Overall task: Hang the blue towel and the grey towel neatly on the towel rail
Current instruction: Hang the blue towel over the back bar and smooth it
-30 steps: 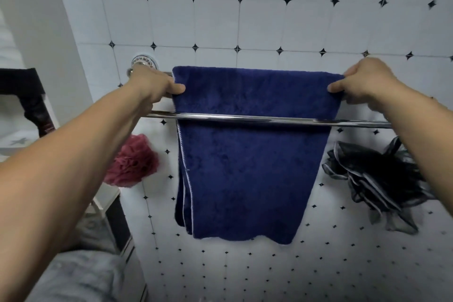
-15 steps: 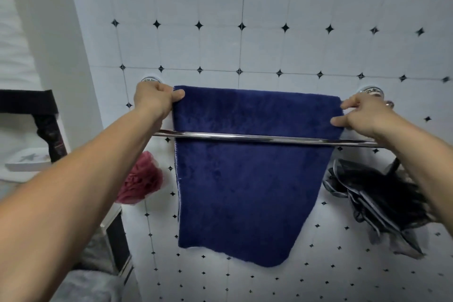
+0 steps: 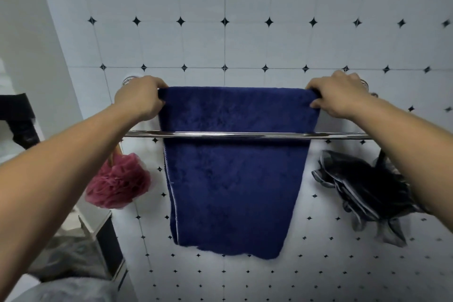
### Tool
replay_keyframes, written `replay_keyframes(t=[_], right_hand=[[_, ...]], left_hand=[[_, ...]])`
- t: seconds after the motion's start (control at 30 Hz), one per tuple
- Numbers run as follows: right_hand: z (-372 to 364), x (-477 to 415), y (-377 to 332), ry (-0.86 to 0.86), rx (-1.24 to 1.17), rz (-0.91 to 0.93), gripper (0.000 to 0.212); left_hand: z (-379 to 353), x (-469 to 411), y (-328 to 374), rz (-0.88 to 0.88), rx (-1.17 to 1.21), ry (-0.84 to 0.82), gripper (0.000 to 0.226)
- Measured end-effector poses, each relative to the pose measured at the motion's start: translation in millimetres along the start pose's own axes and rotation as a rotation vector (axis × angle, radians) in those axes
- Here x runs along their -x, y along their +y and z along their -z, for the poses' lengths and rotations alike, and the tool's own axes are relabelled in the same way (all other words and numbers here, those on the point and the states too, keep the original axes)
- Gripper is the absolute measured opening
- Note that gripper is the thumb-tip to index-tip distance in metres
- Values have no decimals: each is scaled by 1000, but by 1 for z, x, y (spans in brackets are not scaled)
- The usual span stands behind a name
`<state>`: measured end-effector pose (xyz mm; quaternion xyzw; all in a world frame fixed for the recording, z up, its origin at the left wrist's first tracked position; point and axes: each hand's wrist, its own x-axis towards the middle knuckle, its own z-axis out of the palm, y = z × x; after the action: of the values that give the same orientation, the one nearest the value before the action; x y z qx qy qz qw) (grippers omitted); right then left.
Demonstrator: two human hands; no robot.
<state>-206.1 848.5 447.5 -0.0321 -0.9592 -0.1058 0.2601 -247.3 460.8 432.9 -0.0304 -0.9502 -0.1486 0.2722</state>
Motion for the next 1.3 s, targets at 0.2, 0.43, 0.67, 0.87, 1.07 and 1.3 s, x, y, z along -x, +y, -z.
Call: replay_keyframes(t=[0.2, 0.43, 0.67, 0.87, 1.07, 1.3], right_hand=[[-18, 1, -11, 119, 123, -23, 22], [-36, 90, -57, 475, -722, -181, 19], [-146, 117, -60, -337, -877, -531, 86], [-166, 85, -46, -376, -1448, -502, 61], [-208, 123, -53, -401, -1432, -556, 44], [-245, 155, -65, -472, -1336, -597, 51]], left_hand=[[-4, 3, 3, -64, -236, 63, 33], [-35, 82, 7, -32, 414, 474, 10], [-165, 149, -43, 352, 567, -228, 82], [-181, 96, -47, 412, 1146, -292, 51], [-202, 117, -56, 449, 1203, -289, 28], [-230, 162, -63, 521, 1053, -481, 24]])
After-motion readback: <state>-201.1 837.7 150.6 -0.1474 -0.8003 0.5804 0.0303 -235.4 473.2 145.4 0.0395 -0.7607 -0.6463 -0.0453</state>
